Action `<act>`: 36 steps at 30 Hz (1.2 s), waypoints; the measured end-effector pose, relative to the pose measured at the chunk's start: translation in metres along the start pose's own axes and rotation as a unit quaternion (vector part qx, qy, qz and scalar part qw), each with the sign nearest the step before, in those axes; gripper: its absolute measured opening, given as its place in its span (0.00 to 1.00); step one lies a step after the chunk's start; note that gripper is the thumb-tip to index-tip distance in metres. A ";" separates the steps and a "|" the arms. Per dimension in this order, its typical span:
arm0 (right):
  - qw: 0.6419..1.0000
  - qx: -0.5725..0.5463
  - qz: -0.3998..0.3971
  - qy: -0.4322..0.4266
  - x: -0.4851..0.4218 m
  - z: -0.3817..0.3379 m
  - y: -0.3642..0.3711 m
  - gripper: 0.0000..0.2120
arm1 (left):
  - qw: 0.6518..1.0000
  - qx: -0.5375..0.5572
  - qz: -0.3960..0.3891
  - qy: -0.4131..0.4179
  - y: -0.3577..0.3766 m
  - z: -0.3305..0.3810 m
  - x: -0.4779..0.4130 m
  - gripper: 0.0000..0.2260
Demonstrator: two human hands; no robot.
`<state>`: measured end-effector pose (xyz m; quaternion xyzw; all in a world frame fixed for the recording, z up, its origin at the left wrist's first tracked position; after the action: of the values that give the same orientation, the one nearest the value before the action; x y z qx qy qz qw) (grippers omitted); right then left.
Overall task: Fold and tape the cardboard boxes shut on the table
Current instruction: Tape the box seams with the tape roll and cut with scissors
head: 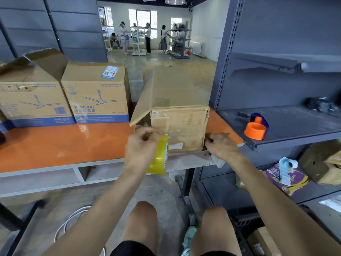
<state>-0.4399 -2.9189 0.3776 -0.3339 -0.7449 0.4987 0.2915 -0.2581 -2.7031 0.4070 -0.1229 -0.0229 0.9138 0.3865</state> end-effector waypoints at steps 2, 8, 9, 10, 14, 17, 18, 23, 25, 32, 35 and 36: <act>1.000 -0.004 0.007 -0.004 0.000 -0.001 0.001 0.15 | 1.000 0.004 0.003 -0.001 0.000 0.000 0.000 0.05; 0.998 0.044 0.038 0.038 -0.010 0.006 -0.015 0.16 | 1.000 0.007 0.004 0.008 -0.002 -0.002 -0.001 0.05; 0.996 0.053 0.047 0.048 -0.011 0.009 -0.019 0.15 | 1.000 0.006 0.003 0.009 -0.002 -0.002 -0.001 0.05; 0.995 0.059 0.054 0.055 -0.010 0.012 -0.022 0.14 | 1.000 0.004 0.002 0.011 -0.001 -0.002 -0.001 0.06; 0.995 0.051 0.073 0.050 -0.004 0.020 -0.026 0.14 | 1.000 -0.003 0.001 0.006 0.003 -0.004 -0.001 0.04; 0.996 0.019 0.086 0.024 0.005 0.025 -0.012 0.18 | 1.000 0.012 0.003 0.004 0.005 -0.006 0.000 0.05; 0.995 0.021 0.099 0.022 0.009 0.029 -0.008 0.21 | 1.000 0.013 0.005 0.005 0.005 -0.006 0.000 0.06; 0.986 0.121 0.103 0.059 0.013 0.046 -0.007 0.24 | 0.999 0.049 -0.005 -0.002 0.011 -0.009 -0.001 0.06; 0.990 0.106 0.059 0.076 0.008 0.049 -0.010 0.24 | 0.998 0.068 -0.010 0.000 0.013 -0.009 -0.002 0.04; 0.983 0.145 0.049 0.103 0.010 0.052 -0.017 0.20 | 0.996 0.086 -0.005 -0.002 0.017 -0.010 -0.001 0.03; 0.990 0.055 0.035 0.126 0.018 0.059 -0.020 0.08 | 0.995 0.096 -0.006 0.000 0.017 -0.006 0.000 0.03; 0.993 -0.001 0.032 0.111 0.021 0.062 -0.022 0.06 | 0.995 0.100 -0.006 0.002 0.017 -0.005 0.001 0.04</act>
<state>-0.5045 -2.9423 0.3800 -0.4111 -0.6971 0.4669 0.3564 -0.2695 -2.7152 0.3995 -0.0857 0.0688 0.9087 0.4028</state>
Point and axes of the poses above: each hand's wrist, its own x-axis away from the middle knuckle, its own y-axis out of the palm, z = x × y, the point moved 7 cm from there along -x, towards the middle knuckle, and after that the axes turned 10 degrees about -z, right-handed, at the moved point
